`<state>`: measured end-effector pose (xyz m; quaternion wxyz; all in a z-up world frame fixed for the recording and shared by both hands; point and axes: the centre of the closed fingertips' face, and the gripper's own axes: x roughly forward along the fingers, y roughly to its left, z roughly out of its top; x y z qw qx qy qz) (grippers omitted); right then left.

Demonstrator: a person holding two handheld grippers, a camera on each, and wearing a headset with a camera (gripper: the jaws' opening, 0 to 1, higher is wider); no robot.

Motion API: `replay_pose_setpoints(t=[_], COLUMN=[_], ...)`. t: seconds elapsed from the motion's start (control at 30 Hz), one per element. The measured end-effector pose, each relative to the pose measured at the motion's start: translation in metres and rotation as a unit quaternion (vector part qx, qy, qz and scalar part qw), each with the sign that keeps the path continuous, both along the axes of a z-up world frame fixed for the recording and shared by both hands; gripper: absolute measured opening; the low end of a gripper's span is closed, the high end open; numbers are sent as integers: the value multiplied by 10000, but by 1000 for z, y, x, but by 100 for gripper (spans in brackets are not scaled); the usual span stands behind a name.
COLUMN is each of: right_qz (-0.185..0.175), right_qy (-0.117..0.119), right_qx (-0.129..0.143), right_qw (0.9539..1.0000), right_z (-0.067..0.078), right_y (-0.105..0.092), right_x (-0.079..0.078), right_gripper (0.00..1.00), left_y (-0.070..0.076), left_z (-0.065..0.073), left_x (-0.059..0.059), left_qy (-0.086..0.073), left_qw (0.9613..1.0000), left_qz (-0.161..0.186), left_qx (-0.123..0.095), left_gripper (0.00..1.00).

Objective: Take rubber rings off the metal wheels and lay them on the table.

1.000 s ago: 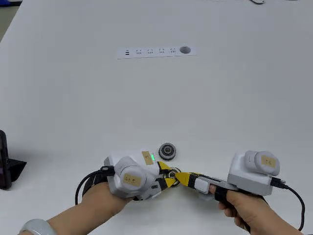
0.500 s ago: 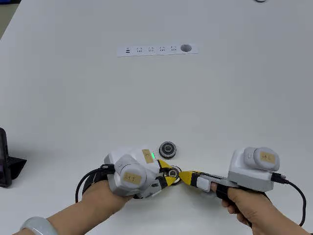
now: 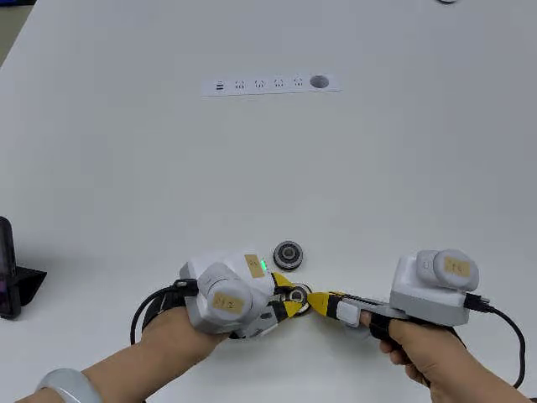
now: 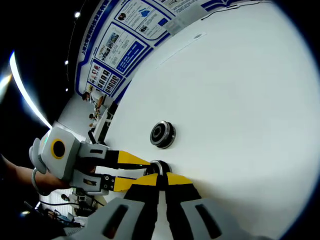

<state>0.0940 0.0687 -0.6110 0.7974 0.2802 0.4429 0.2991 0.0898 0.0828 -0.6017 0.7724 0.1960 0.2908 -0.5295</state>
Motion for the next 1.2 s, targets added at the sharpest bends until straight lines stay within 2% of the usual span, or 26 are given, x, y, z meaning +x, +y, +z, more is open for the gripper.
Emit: replay_pose_setpoints(t=[0.27, 0.77, 1.2], right_qz=[33, 115, 169], right_qy=[10, -61, -117], right_qx=[32, -131, -78], right_qw=[10000, 9998, 9998], right_z=[3, 3, 9], right_y=[-2, -1, 5], right_x=[0, 1, -1], right_gripper=[3, 2, 1], left_y=[0, 1, 1], left_z=[0, -1, -1], left_x=[0, 1, 1], left_qy=[-6, 0, 2], left_qw=[10000, 10000, 10000], left_qz=[8, 21, 47], left_qx=[16, 17, 20], left_gripper=[11, 11, 11])
